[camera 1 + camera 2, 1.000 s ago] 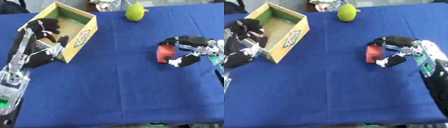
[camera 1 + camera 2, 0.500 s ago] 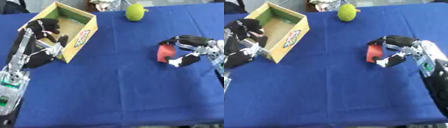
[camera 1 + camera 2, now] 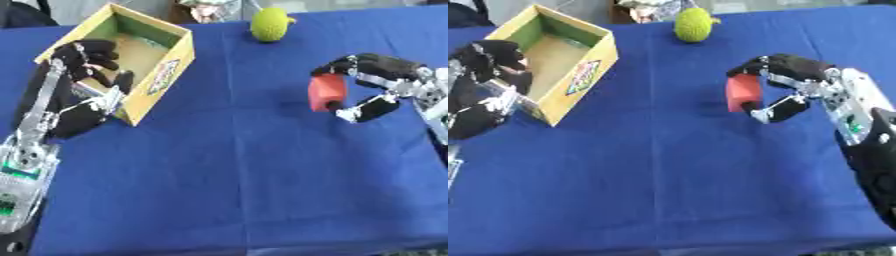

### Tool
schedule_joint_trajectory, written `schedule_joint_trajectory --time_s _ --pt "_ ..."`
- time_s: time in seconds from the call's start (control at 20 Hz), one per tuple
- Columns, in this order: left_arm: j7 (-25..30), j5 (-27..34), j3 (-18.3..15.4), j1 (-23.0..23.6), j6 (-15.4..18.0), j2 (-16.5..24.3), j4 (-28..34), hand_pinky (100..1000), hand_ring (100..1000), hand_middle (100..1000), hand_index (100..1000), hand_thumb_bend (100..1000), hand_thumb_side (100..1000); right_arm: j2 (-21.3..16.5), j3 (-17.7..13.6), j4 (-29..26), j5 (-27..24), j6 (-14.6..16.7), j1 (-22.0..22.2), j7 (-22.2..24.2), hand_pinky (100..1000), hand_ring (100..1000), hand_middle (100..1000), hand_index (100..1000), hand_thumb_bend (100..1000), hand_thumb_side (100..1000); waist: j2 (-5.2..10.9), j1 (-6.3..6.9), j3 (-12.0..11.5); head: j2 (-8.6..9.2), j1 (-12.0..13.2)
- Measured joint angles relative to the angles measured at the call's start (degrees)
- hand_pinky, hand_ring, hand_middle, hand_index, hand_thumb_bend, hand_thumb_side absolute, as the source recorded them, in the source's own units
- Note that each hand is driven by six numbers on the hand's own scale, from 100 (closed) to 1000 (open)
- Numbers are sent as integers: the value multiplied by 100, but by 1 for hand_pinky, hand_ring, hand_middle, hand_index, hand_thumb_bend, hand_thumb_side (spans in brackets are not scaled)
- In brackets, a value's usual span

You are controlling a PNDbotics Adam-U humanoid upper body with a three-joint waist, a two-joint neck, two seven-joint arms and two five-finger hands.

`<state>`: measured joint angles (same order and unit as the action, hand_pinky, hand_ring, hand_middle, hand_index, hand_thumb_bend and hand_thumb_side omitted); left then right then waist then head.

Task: Pick up objects on the table and place them in the box.

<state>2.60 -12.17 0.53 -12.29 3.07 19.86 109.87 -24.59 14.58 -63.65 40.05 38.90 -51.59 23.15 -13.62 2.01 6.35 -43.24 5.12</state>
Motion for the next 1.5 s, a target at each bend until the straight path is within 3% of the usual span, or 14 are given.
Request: schedule_joint_trajectory --time_s 0.45,0.6,1.05,1.5 --pt "-64 60 5 7 41 -213 38 456 604 591 751 318 390 44 13 -54 -367 -135 -946 287 805 759 483 920 100 100 -92 -84 -309 144 -202" --pt "-144 156 24 -37 120 -296 57 449 597 580 749 312 381 155 -93 151 -306 -160 -1258 304 805 759 485 922 100 100 -154 -112 -569 232 -360" --pt "-382 515 137 -189 335 -544 95 445 578 553 734 255 348 592 -507 965 340 -237 -1831 34 805 757 495 925 100 100 -190 -294 -1291 452 -904" --pt "-590 966 289 -423 534 -807 164 451 575 549 727 248 334 1119 -648 1266 1105 -309 -1924 -570 803 758 510 932 100 100 -160 -428 -2097 477 -1592"
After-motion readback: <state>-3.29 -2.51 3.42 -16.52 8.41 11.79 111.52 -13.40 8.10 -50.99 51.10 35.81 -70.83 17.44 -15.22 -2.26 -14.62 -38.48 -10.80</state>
